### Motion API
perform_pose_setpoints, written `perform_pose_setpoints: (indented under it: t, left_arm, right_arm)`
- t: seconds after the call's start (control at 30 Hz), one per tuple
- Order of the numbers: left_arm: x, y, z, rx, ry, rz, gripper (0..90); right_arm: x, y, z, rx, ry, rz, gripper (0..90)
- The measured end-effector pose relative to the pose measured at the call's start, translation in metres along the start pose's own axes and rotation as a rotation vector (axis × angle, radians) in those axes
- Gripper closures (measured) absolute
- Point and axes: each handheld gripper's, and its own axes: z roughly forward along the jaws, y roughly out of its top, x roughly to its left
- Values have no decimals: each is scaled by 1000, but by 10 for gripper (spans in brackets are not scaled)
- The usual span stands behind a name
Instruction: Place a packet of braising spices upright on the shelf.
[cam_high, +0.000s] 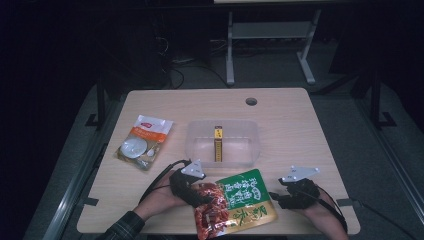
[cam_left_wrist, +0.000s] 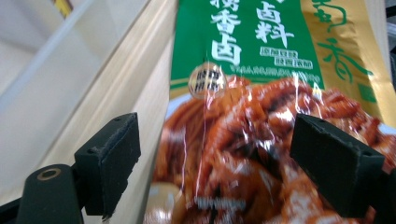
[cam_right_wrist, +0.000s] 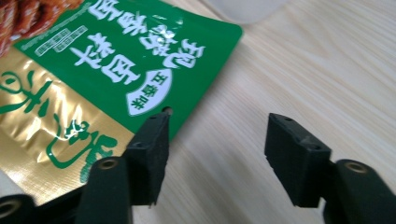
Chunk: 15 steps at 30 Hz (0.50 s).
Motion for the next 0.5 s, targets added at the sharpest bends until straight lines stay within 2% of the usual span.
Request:
perform_pose_setpoints:
  t: [0.03, 0.07, 0.13, 0.2, 0.33, 0.5]
  left_arm:
    - [0, 0, 0, 0, 0, 0, 155]
    - [-1, 4, 4, 4, -4, 11, 155]
    - [-1, 6, 7, 9, -7, 17, 154]
    - [-2, 9, 14, 17, -9, 21, 143]
    - [-2, 15, 30, 31, -27, 14, 136]
    - [-2, 18, 35, 25, -37, 10, 126]
  right_arm:
    - [0, 0, 0, 0, 0, 0, 382]
    - [1, -5, -3, -11, -16, 26, 355]
    - [2, -7, -5, -16, -24, 32, 345]
    - [5, -13, -10, -30, -32, 64, 323]
    - [5, -16, -11, -40, -42, 66, 312]
    - [3, -16, -9, -42, -38, 73, 309]
